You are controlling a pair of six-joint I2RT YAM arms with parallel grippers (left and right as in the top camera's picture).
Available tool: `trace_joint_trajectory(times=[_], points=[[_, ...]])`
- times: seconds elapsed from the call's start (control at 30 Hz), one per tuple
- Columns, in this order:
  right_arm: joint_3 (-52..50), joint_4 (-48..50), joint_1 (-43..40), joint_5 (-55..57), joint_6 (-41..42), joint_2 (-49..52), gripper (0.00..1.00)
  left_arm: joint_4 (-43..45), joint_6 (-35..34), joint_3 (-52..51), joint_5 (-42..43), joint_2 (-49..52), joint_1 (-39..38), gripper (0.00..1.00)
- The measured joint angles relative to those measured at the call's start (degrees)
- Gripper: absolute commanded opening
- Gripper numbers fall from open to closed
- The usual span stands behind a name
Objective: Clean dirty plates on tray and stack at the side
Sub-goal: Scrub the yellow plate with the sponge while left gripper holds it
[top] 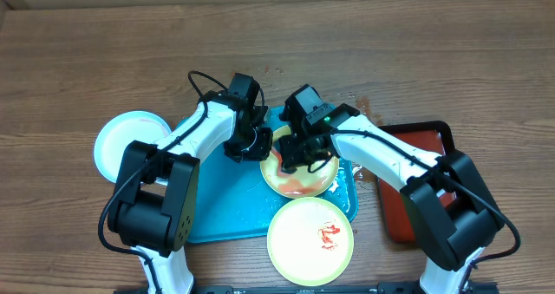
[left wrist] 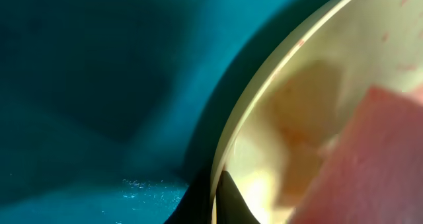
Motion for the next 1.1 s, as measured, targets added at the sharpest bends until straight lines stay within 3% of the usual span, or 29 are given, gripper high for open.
trace_joint_trajectory(times=[0.23,0.5,0.9,1.1], points=[[0.42,5.73,-0.02,0.04,14.58,4.90,0.04,0.00,0.00,0.00,-0.02,0.00,0.00,0.05],[1.09,7.08,-0.72,-0.96,22.95,6.01,0.04,0.02,0.02,0.00,-0.15,0.00,-0.07,0.04],[3.02,-2.03,-13.05,-2.56,25.51,6.49,0.04,0.00,-0.02,0.02,-0.17,0.00,-0.48,0.04],[5.03,-9.40,-14.16,1.92,23.74,6.47,0.04,0.00,-0.11,0.02,-0.17,0.00,-0.48,0.04]])
